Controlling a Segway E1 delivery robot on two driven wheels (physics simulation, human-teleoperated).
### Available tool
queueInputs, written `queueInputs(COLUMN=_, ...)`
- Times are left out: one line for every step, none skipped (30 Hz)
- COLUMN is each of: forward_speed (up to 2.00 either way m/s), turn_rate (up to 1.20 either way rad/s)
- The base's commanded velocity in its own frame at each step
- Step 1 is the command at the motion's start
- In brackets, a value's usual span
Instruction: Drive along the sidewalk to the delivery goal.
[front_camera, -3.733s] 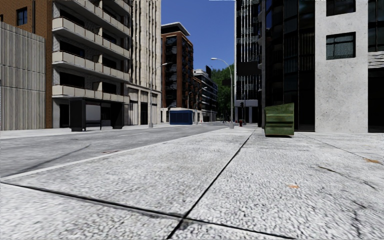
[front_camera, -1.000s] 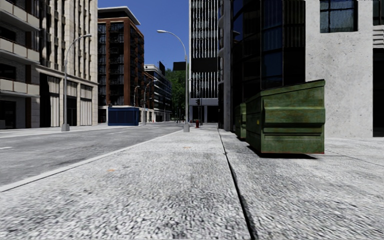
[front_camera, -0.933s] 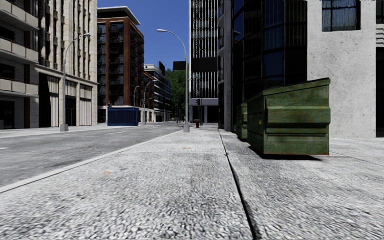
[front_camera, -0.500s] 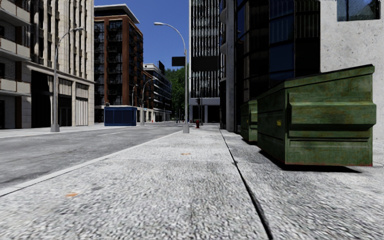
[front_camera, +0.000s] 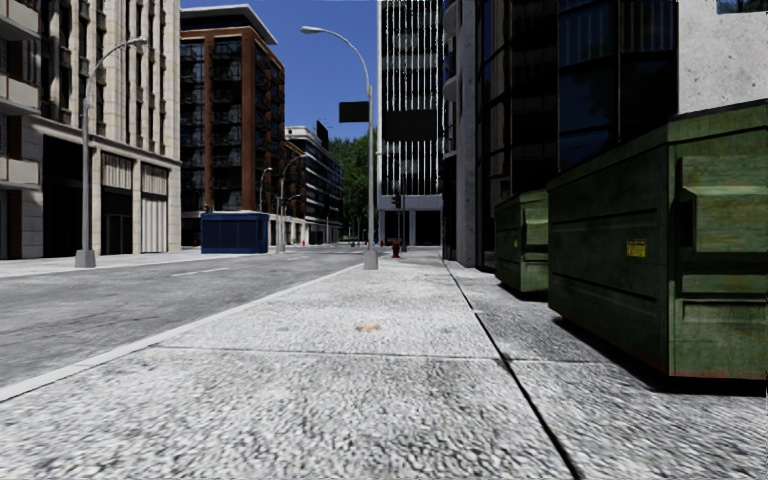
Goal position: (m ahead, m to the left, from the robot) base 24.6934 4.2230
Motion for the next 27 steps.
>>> queueInputs(forward_speed=2.00, turn_rate=0.00)
queueInputs(forward_speed=2.00, turn_rate=0.00)
queueInputs(forward_speed=2.00, turn_rate=0.00)
queueInputs(forward_speed=2.00, turn_rate=0.00)
queueInputs(forward_speed=2.00, turn_rate=0.00)
queueInputs(forward_speed=2.00, turn_rate=0.00)
queueInputs(forward_speed=2.00, turn_rate=0.00)
queueInputs(forward_speed=2.00, turn_rate=0.00)
queueInputs(forward_speed=2.00, turn_rate=0.00)
queueInputs(forward_speed=2.00, turn_rate=0.00)
queueInputs(forward_speed=2.00, turn_rate=0.00)
queueInputs(forward_speed=2.00, turn_rate=0.00)
queueInputs(forward_speed=2.00, turn_rate=0.00)
queueInputs(forward_speed=2.00, turn_rate=0.00)
queueInputs(forward_speed=2.00, turn_rate=0.00)
queueInputs(forward_speed=2.00, turn_rate=0.00)
queueInputs(forward_speed=2.00, turn_rate=0.00)
queueInputs(forward_speed=2.00, turn_rate=0.00)
queueInputs(forward_speed=2.00, turn_rate=0.00)
queueInputs(forward_speed=2.00, turn_rate=0.00)
queueInputs(forward_speed=2.00, turn_rate=0.00)
queueInputs(forward_speed=2.00, turn_rate=0.00)
queueInputs(forward_speed=2.00, turn_rate=0.00)
queueInputs(forward_speed=2.00, turn_rate=0.00)
queueInputs(forward_speed=2.00, turn_rate=0.00)
queueInputs(forward_speed=2.00, turn_rate=0.00)
queueInputs(forward_speed=2.00, turn_rate=0.00)
